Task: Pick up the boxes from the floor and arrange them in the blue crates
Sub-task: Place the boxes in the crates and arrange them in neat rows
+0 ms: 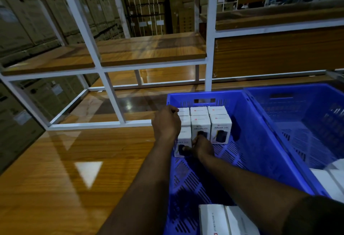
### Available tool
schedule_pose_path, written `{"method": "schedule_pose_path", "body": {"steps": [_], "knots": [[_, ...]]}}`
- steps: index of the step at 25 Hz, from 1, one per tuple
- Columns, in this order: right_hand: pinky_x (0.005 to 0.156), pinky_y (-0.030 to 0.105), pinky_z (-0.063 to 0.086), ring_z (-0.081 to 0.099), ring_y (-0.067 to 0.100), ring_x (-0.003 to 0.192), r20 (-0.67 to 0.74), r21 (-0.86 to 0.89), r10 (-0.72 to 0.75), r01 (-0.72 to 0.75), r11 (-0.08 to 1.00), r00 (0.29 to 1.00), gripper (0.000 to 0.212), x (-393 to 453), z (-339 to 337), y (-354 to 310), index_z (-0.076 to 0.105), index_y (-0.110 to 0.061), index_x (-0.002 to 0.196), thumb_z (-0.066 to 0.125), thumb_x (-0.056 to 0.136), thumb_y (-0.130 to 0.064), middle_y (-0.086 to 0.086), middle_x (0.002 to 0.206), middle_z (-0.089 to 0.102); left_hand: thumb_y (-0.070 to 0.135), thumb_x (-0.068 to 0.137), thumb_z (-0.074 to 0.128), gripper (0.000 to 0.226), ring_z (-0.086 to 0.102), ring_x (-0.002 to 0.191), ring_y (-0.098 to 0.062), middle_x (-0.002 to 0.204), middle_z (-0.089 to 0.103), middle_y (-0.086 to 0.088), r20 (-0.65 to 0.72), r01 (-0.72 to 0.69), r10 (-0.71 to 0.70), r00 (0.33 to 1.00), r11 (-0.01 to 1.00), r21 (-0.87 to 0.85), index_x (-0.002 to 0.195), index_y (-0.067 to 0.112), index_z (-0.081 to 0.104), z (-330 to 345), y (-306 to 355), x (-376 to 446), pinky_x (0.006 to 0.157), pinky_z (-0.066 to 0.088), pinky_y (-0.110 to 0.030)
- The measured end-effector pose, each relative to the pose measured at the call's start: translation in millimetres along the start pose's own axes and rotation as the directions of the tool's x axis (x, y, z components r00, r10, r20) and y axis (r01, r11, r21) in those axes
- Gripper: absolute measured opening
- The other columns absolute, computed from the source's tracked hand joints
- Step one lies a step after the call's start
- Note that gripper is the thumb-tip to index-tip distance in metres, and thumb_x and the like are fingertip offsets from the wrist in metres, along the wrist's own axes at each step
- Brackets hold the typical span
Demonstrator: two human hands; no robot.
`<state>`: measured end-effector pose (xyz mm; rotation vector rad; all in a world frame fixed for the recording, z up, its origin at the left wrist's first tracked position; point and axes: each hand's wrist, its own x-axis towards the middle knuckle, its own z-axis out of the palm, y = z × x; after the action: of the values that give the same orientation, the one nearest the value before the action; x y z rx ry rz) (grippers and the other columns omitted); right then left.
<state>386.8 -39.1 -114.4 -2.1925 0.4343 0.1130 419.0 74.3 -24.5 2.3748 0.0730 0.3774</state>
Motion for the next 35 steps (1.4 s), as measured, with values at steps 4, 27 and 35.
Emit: {"method": "schedule_pose_path", "body": {"steps": [4,27,35], "knots": [[0.071,0.026,0.047,0.061,0.028,0.093,-0.037,-0.028,0.009,-0.010,1.000,0.999,0.042,6.2,4.0,0.1,0.038,-0.024,0.068,0.076,0.085,-0.023,-0.001,0.082,0.052,0.022,0.096,0.057,0.016,0.068,0.097,-0.021,0.106,0.073,0.002,-0.001,0.001,-0.001,1.000,1.000,-0.003,0.106,0.027,0.069,-0.7,-0.2,0.7,0.091,0.054,-0.042],[0.078,0.037,0.055,0.062,0.019,0.078,0.821,-0.388,0.110,0.406,0.827,0.560,0.040,-103.8,-78.7,-20.3,0.073,-0.011,0.085,0.062,0.093,-0.049,0.003,0.079,0.066,0.029,0.093,0.060,0.016,0.068,0.096,-0.022,0.102,0.074,0.002,0.038,-0.167,0.166,0.985,0.986,0.019,0.102,0.024,0.071,8.1,12.1,-8.8,0.078,0.046,-0.031],[0.087,0.041,0.057,0.068,0.027,0.093,0.854,-0.430,0.163,0.494,0.756,0.494,0.060,-109.7,-70.1,4.8,0.072,-0.014,0.108,0.066,0.079,-0.067,0.003,0.102,0.071,0.033,0.092,0.063,0.012,0.068,0.090,-0.019,0.093,0.074,0.004,0.028,-0.185,0.188,0.982,0.979,-0.081,0.096,0.024,0.070,6.3,11.6,-22.6,0.077,0.051,-0.032]]}}
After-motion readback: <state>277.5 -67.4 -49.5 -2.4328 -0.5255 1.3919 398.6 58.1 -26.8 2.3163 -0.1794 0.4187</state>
